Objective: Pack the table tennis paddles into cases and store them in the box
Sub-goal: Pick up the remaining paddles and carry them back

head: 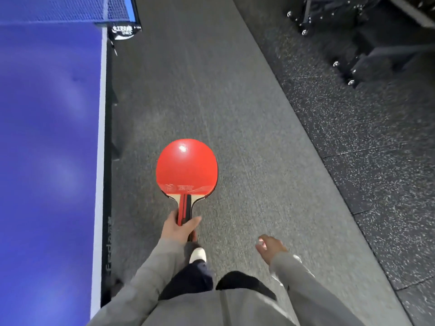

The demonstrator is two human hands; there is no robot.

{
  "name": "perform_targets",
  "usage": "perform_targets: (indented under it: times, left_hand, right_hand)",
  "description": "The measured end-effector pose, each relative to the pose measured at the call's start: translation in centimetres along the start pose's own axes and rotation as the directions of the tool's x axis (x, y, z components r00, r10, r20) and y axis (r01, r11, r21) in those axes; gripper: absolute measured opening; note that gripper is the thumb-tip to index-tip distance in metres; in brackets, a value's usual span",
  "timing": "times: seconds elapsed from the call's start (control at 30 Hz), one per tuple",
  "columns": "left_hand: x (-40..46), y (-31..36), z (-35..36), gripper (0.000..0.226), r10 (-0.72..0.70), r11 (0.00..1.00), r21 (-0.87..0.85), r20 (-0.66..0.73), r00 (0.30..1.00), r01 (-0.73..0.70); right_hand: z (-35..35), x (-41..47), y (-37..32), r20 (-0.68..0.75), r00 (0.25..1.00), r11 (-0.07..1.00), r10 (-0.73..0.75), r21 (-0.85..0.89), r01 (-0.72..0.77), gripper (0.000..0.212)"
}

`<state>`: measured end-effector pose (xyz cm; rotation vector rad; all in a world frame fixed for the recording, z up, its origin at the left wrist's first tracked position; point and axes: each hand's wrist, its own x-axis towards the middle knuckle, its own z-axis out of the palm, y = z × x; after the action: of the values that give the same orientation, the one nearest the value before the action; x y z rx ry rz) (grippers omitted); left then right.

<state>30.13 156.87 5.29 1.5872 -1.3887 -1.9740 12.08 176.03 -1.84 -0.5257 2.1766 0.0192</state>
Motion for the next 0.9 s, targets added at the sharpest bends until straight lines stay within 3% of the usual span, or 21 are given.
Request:
perform_targets:
  times: [0.43,0.77,0.9]
  left_hand:
    - [14.6,11.0,3.0,0.026,-0.029,0.998,-0.062,-0.157,0.987,0.020]
    - [25.8,22.2,6.8,0.022,-0.053,0.984,-0.175,-0.238,0.970,0.010]
    - [30.1,25.9,6.4,0.021,-0.082,0.975,-0.220,-0.247,0.965,0.026]
  right_hand:
    - [-14.4,14.8,-6.3,0.029,0.999,0.997,0.029,0.073,-0.031,0.040]
    - [-28.4,27.3,-18.3,0.066,0.991,0.993,-0.116,0.025,0.115,0.040]
    - [-32.0,31.1,-23.3,0.059,0.989,0.986,-0.133,0.108,0.126,0.035]
